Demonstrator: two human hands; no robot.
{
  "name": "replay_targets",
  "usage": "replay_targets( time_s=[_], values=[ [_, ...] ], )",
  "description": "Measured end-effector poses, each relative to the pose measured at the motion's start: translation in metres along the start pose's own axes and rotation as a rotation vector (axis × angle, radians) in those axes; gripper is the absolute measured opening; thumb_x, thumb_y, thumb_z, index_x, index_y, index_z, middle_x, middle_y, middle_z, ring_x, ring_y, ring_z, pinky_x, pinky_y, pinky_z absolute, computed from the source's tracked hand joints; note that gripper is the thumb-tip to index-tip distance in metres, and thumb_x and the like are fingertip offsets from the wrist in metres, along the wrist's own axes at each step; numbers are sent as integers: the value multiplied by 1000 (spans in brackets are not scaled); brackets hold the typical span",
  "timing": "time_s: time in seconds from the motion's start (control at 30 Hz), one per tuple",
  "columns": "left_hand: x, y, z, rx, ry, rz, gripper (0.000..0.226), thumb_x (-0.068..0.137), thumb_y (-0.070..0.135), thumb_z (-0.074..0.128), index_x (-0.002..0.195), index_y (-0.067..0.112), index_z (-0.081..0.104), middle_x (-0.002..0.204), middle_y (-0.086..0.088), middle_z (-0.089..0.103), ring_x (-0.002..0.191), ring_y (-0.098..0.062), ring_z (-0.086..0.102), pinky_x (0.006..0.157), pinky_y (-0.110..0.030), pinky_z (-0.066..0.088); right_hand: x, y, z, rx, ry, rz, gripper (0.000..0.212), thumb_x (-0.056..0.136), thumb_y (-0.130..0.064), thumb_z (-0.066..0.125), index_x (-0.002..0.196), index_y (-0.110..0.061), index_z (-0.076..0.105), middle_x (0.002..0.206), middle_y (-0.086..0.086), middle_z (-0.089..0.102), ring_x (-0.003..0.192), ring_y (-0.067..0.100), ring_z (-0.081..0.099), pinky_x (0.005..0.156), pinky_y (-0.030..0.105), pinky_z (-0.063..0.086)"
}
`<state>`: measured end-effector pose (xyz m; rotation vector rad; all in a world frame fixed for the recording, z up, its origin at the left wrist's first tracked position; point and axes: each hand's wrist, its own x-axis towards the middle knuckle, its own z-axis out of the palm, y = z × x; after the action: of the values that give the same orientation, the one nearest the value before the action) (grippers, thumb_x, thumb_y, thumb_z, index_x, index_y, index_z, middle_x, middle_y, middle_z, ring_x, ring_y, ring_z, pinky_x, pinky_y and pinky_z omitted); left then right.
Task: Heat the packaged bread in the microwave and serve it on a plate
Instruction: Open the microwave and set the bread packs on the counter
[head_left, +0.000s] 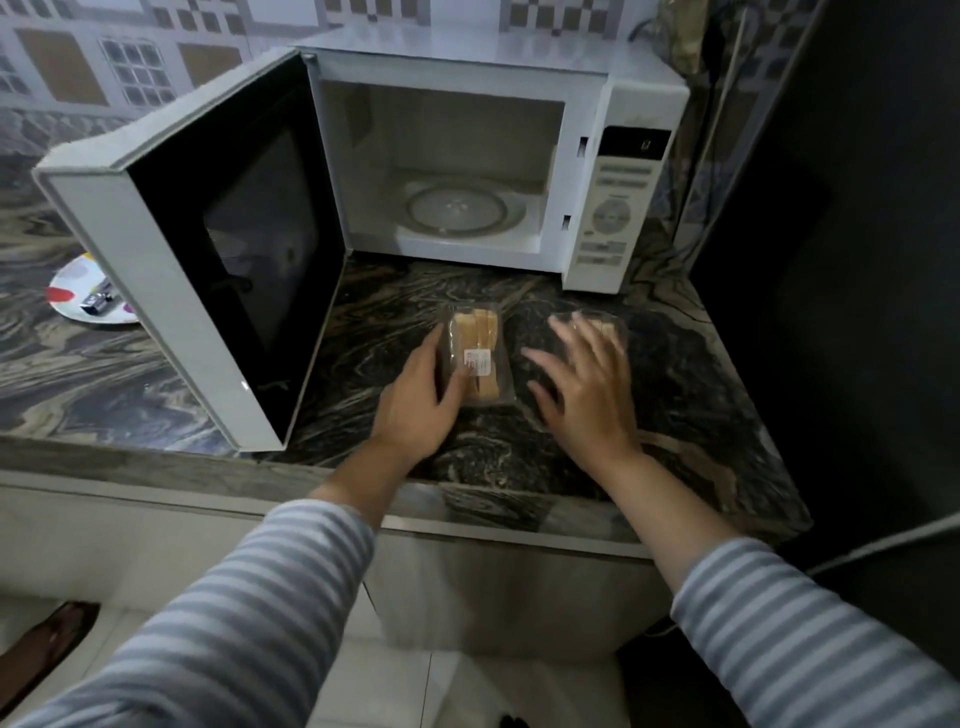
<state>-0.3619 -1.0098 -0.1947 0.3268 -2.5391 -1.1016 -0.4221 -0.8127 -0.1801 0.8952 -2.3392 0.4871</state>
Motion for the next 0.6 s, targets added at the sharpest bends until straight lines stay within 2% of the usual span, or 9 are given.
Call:
replay_targets(
  time_s=[0.07, 0.13, 0.23, 0.33, 0.4, 0.47, 0.6],
  values=[
    [-4, -15, -10, 71, -75, 81, 75, 89, 63, 42, 151, 30, 17, 151, 1, 39, 130, -22, 47, 107, -39, 40, -3, -10, 9, 179, -61, -52, 26, 87, -16, 65, 113, -16, 69, 125, 7, 62, 122, 28, 52, 101, 49, 42],
    [-8, -21, -13, 156, -95, 112, 82, 88, 61, 48, 153, 24, 15, 152, -3, 38, 133, -23, 43, 109, -34, 36, -2, -18, 16, 370, -152, -39, 23, 86, -11, 68, 108, -12, 72, 112, 6, 67, 108, 23, 58, 93, 40, 49],
    [-10, -21, -12, 263, -96, 160, 92, 82, 69, 45, 154, 23, 12, 153, -2, 35, 136, -21, 39, 113, -40, 31, -1, -21, 26, 373, -245, -8, 18, 88, -14, 66, 104, -14, 74, 102, 2, 68, 102, 21, 56, 91, 23, 41],
    [-6, -23, -11, 328, -121, 182, 91, 83, 69, 46, 154, 25, 9, 157, 1, 26, 142, -16, 30, 117, -40, 23, 0, -23, 30, 341, -243, 3, 16, 88, -15, 66, 101, -14, 76, 96, 1, 69, 99, 20, 55, 87, 12, 29],
    [-6, -23, -11, 361, -125, 188, 89, 85, 65, 49, 154, 25, 8, 158, 0, 24, 144, -16, 27, 118, -38, 20, 1, -25, 31, 334, -244, 28, 15, 89, -17, 64, 98, -16, 76, 96, -2, 69, 99, 20, 56, 85, 12, 28],
    [-5, -23, -11, 379, -130, 192, 90, 85, 65, 49, 154, 26, 7, 158, 0, 24, 144, -16, 26, 118, -38, 20, 1, -28, 32, 317, -231, 43, 14, 90, -17, 63, 95, -18, 75, 96, -4, 70, 98, 20, 57, 85, 17, 33],
    [-5, -23, -10, 389, -149, 163, 97, 82, 71, 47, 154, 25, 1, 159, 1, 21, 144, -14, 25, 119, -35, 16, -5, -37, 36, 280, -150, 7, 11, 90, -10, 60, 90, -11, 71, 91, 0, 69, 93, 22, 55, 80, 23, 41]
  ],
)
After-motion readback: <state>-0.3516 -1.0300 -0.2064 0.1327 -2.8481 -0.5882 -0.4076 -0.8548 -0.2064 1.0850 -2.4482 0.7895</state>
